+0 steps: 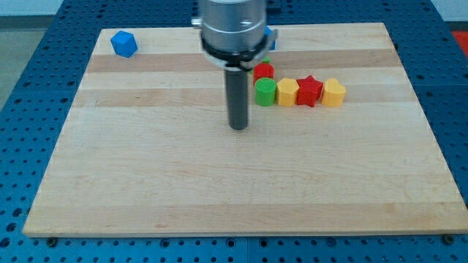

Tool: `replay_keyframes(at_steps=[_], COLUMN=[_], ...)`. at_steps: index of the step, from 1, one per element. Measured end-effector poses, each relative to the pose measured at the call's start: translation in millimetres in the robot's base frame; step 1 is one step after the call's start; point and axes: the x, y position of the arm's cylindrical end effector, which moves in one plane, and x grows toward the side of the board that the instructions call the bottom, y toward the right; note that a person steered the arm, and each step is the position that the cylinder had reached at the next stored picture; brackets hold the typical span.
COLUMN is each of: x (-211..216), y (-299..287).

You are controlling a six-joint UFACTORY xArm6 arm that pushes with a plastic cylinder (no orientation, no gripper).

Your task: Separate the yellow hexagon and the red star

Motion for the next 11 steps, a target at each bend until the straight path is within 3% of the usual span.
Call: replay_keyframes(at_steps=[3, 6, 11], x=[-20.2, -37.8, -106.1], y=[76.1, 79.8, 80.9])
